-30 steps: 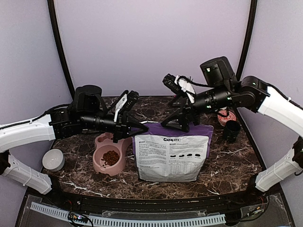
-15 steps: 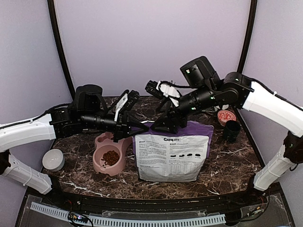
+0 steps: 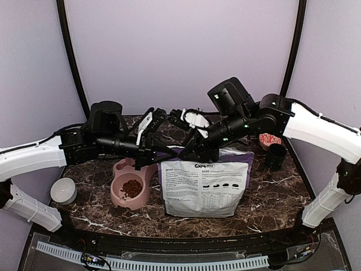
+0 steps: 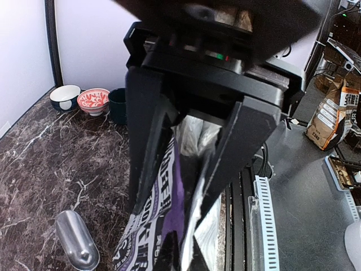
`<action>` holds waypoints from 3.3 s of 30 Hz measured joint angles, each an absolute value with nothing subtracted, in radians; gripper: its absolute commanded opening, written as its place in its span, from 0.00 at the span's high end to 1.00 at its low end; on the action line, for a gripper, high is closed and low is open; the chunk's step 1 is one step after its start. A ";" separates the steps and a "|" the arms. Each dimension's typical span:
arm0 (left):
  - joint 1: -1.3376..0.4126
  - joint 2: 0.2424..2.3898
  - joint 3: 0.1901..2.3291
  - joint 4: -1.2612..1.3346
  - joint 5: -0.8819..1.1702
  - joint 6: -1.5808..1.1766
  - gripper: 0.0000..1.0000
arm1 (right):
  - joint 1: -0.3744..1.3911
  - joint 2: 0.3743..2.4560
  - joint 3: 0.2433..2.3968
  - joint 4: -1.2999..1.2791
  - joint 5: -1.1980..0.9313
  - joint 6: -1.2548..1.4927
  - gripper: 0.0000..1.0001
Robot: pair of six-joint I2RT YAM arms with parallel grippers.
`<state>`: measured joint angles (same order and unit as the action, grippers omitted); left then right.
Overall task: Serve the pet food
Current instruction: Press the seal on the pet food bag.
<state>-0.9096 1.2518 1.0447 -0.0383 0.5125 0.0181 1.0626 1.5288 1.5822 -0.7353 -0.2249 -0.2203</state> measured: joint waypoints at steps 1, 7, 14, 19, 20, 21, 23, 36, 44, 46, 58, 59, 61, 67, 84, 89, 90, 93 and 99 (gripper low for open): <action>-0.910 1.252 1.045 -0.038 0.512 0.018 1.00 | 1.063 1.526 1.574 -0.729 -0.228 -0.223 0.89; -0.910 1.253 1.045 -0.031 0.514 0.016 1.00 | 1.078 1.501 1.549 -0.718 -0.238 -0.251 1.00; -0.910 1.255 1.045 -0.031 0.515 0.011 1.00 | 1.077 1.482 1.541 -0.713 -0.210 -0.271 0.59; -0.910 1.255 1.045 -0.031 0.516 0.010 1.00 | 1.071 1.461 1.536 -0.744 -0.193 -0.275 0.50; -0.910 1.255 1.045 -0.031 0.516 0.009 1.00 | 1.068 1.457 1.533 -0.751 -0.191 -0.276 0.49; -0.910 1.255 1.045 -0.031 0.516 0.009 1.00 | 1.065 1.454 1.530 -0.757 -0.189 -0.279 0.51; -0.910 1.255 1.045 -0.032 0.516 0.008 1.00 | 1.056 1.446 1.520 -0.773 -0.186 -0.279 0.62; -0.911 1.261 1.047 -0.020 0.517 0.006 1.00 | 1.039 1.419 1.482 -0.778 -0.243 -0.275 0.96; -0.911 1.262 1.047 -0.022 0.516 0.004 1.00 | 0.996 1.367 1.471 -0.794 -0.223 -0.265 0.48; -0.910 1.262 1.047 -0.023 0.516 0.003 1.00 | 0.981 1.347 1.460 -0.810 -0.218 -0.265 0.51; -0.908 1.262 1.049 -0.024 0.513 0.003 1.00 | 0.968 1.314 1.420 -0.824 -0.265 -0.252 1.00; -0.908 1.262 1.049 -0.024 0.513 0.003 1.00 | 0.968 1.313 1.418 -0.823 -0.268 -0.251 1.00; -0.908 1.262 1.049 -0.024 0.513 0.003 1.00 | 0.966 1.311 1.415 -0.820 -0.270 -0.251 1.00; -0.908 1.266 1.054 -0.028 0.513 0.003 1.00 | 0.960 1.298 1.402 -0.812 -0.269 -0.249 0.56; -0.908 1.273 1.062 -0.032 0.512 0.003 1.00 | 0.921 1.227 1.349 -0.826 -0.278 -0.246 1.00; -0.908 1.274 1.063 -0.031 0.512 0.003 1.00 | 0.916 1.219 1.341 -0.820 -0.285 -0.247 0.73; -0.908 1.273 1.063 -0.034 0.512 0.003 1.00 | 0.915 1.216 1.339 -0.821 -0.279 -0.242 0.69; -0.908 1.273 1.063 -0.035 0.511 0.003 1.00 | 0.901 1.194 1.333 -0.831 -0.254 -0.243 0.71; -0.908 1.273 1.063 -0.034 0.509 0.003 1.00 | 0.899 1.169 1.314 -0.830 -0.257 -0.231 1.00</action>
